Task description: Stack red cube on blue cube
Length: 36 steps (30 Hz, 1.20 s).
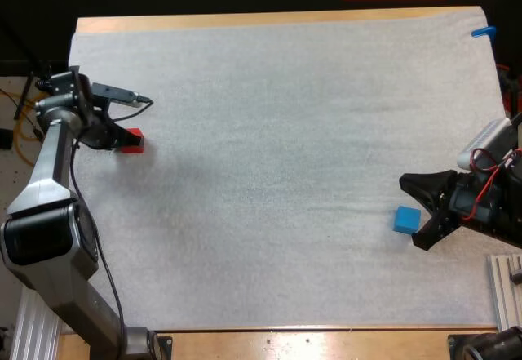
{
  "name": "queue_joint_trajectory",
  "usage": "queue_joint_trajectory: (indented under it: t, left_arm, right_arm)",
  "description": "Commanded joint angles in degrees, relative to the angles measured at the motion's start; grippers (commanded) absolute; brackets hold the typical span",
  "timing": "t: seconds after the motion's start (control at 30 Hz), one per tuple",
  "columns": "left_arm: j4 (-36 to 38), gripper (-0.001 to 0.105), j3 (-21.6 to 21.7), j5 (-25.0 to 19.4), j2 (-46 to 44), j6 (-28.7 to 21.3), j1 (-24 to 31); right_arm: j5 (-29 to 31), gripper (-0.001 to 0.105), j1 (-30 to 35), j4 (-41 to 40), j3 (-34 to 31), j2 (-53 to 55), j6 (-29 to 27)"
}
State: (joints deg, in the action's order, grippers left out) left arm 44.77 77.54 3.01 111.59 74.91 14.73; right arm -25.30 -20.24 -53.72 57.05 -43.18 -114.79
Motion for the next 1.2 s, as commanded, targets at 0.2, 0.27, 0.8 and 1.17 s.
queue_joint_trajectory:
  t: [0.2, 0.27, 0.8, 1.17]
  left_arm:
    - [1.62, 0.000, 1.53, 0.23, 2.30, -0.54, -3.95]
    - [1.75, 0.000, 1.53, 0.37, 2.32, -1.15, -5.36]
    - [10.41, 0.000, 1.80, 8.76, 1.02, -1.54, -13.41]
    - [16.23, 0.000, 1.80, 13.90, -7.18, -0.06, -18.96]
  right_arm:
    - [-0.30, 0.000, -0.13, 0.35, 0.58, 0.09, -0.74]
    - [-0.30, 0.000, -0.13, 0.35, 0.58, 0.09, -0.74]
    - [-0.30, 0.000, -0.13, 1.25, 0.58, 0.09, -0.74]
    - [-0.30, 0.000, -0.13, 2.08, 0.58, 0.09, -1.14]
